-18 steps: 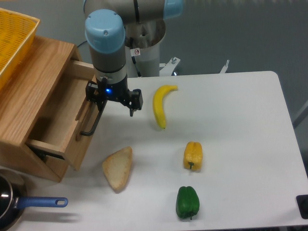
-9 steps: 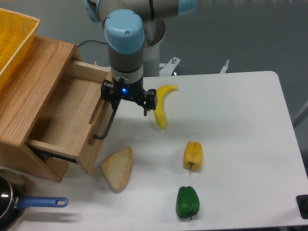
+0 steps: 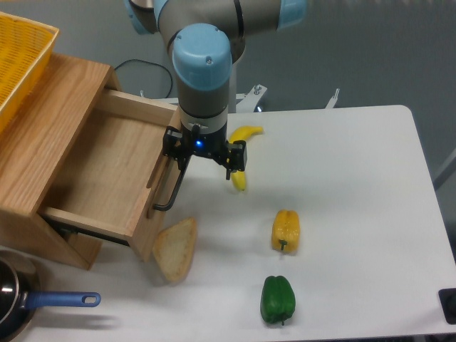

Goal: Slide the top drawer open
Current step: 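Pull the handle outward, sliding the wooden drawer out of the cabinet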

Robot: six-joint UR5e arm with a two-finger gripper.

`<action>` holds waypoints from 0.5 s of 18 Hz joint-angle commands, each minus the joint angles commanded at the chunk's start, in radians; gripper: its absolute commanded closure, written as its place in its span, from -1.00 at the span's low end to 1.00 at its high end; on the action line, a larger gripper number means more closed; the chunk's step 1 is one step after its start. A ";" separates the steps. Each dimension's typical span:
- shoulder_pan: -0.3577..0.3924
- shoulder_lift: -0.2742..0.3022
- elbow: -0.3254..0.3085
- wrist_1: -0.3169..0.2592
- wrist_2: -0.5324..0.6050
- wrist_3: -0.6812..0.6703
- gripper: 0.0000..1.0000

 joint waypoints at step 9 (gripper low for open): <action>0.023 0.000 0.000 0.000 0.005 0.034 -1.00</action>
